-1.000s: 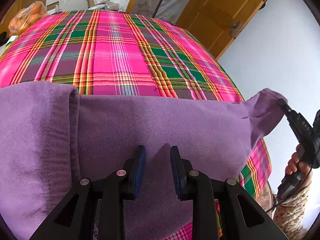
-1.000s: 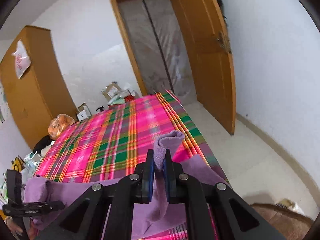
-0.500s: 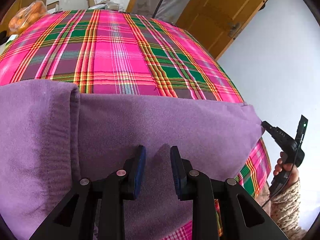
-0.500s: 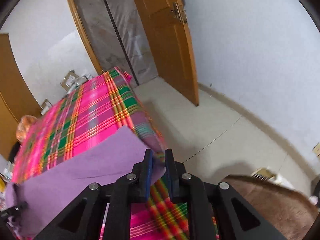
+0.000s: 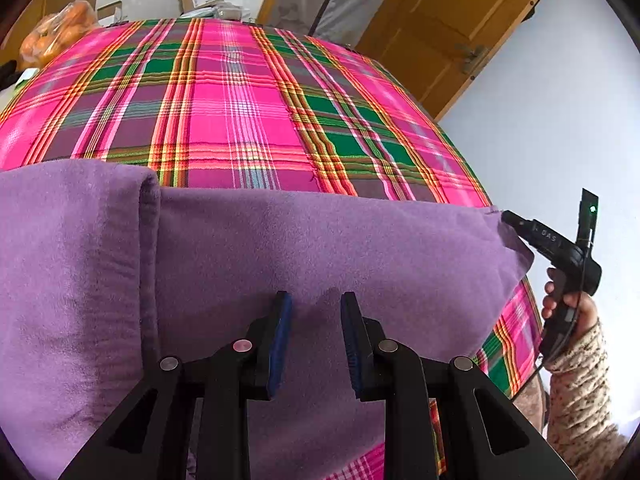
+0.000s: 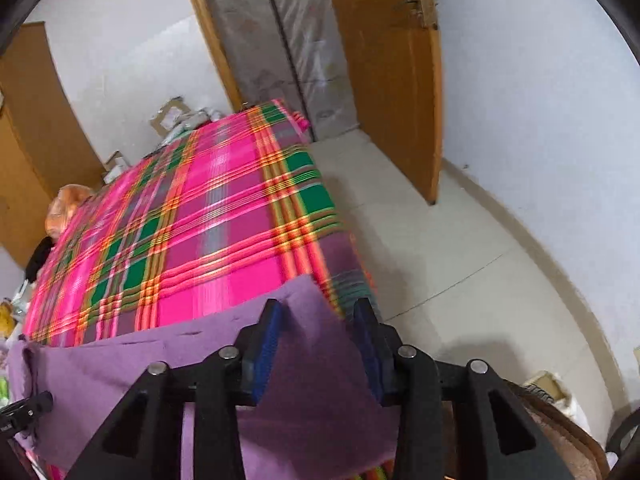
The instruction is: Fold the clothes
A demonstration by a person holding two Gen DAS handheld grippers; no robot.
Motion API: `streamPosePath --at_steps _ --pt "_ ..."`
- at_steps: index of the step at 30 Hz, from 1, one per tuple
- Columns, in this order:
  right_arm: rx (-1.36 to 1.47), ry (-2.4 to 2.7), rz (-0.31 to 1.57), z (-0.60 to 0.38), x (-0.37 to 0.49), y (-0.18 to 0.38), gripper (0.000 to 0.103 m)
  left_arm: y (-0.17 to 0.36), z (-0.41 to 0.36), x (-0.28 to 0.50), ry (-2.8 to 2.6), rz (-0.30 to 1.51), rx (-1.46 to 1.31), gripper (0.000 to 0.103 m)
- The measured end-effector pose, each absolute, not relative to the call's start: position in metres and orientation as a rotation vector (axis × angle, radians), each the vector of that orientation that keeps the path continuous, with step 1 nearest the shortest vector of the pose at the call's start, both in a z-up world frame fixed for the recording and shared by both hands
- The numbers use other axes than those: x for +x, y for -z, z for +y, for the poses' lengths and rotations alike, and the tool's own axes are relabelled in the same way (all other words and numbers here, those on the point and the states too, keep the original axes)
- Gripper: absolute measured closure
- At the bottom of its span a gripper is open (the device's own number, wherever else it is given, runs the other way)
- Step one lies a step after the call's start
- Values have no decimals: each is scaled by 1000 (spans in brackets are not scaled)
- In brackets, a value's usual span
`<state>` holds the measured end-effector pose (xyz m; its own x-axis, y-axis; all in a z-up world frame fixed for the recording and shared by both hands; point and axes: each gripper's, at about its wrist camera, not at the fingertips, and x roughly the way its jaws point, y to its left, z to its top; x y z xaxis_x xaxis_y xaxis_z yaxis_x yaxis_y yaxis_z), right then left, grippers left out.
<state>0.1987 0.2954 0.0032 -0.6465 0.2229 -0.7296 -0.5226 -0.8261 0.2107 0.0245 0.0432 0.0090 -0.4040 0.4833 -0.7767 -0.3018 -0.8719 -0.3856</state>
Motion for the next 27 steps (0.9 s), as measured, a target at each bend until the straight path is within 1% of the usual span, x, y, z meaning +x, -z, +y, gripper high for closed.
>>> streamPosePath --at_steps 1,7,14,16,19,21,23,25,27 --pt "-1001 -2465 554 293 200 -4 98 -9 43 24 -2284 -254 -1351 77" --pt "-894 -2485 425 286 196 -25 98 -9 43 23 -2282 -260 -1356 77" --pt "-1021 -2419 413 295 173 -9 97 -9 44 24 -2296 -255 -1358 77" --pt "-1025 -2392 413 298 175 -8 91 -9 44 24 -2299 -253 -1358 77" --pt "-1028 -2324 423 304 183 -8 90 -9 45 24 -2303 -250 -1357 77" --pt "-978 -2337 496 309 199 -12 89 -9 45 24 -2306 -247 -1356 77" --pt "-928 -2347 567 313 215 -16 83 -9 45 24 -2309 -246 -1357 77" --pt "-879 -2351 608 314 234 -20 66 -9 46 25 -2314 -243 -1356 77" --pt "-845 -2375 667 313 251 -19 63 -9 46 26 -2319 -241 -1352 77"
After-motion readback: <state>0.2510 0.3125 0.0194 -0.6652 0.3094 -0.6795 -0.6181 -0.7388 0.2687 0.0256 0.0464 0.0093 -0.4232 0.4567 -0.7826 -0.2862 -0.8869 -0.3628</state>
